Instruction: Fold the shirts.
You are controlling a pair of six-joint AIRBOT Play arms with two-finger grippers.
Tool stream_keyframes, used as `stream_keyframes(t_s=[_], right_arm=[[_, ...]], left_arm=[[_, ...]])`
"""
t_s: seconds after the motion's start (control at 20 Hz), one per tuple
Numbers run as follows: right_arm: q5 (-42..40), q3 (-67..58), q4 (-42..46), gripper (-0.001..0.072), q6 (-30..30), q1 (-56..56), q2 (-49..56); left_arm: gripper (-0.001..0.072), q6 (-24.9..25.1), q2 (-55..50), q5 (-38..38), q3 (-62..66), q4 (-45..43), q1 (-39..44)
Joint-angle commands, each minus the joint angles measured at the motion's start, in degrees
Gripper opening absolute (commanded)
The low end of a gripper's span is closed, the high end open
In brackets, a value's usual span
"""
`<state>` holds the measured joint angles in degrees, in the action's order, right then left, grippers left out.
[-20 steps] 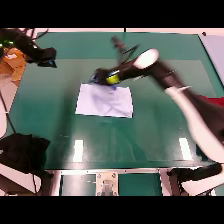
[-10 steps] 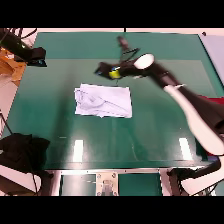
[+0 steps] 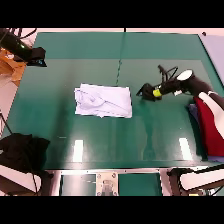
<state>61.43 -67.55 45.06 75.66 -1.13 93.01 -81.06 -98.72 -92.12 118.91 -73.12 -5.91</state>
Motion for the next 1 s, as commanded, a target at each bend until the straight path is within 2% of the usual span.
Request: stream_keyframes(t_s=[0.0,0.15,0.2,0.25,0.3,0.5,0.65,0.95], right_arm=[[-0.7,5.1,-9.9,0.0501,-7.6,1.4,4.2],[-4.0,4.3,-17.6,0.0499,-8.9,7.9,8.0],[-4.9,3.3,-19.3,0.0477,-8.9,10.4,9.0],[-5.5,1.8,-20.2,0.0306,-8.9,12.4,9.6],[-5.4,0.0,-20.2,0.0034,-8.9,13.7,9.6],[-0.8,-11.0,-20.2,0.0016,-6.6,12.8,6.0],[0.8,-18.1,-19.3,0.0017,-2.6,5.9,-0.9],[3.7,-23.9,-6.8,0.0017,13.3,-17.7,-13.5]], left_arm=[[0.0018,0.0,0.0,-0.1,0.0,0.2,0.0],[0.0019,0.0,0.0,-0.1,0.0,0.2,0.0],[0.0018,0.0,0.0,-0.1,0.0,0.2,0.0],[0.0018,0.0,0.0,-0.1,0.0,0.2,0.0],[0.0018,0.0,0.0,-0.1,0.0,0.2,0.0],[0.0018,0.1,0.0,-0.6,0.0,0.1,0.0],[0.0018,0.1,0.0,-0.6,0.0,0.0,0.0],[0.0019,0.0,0.0,-1.0,0.0,0.1,0.0]])
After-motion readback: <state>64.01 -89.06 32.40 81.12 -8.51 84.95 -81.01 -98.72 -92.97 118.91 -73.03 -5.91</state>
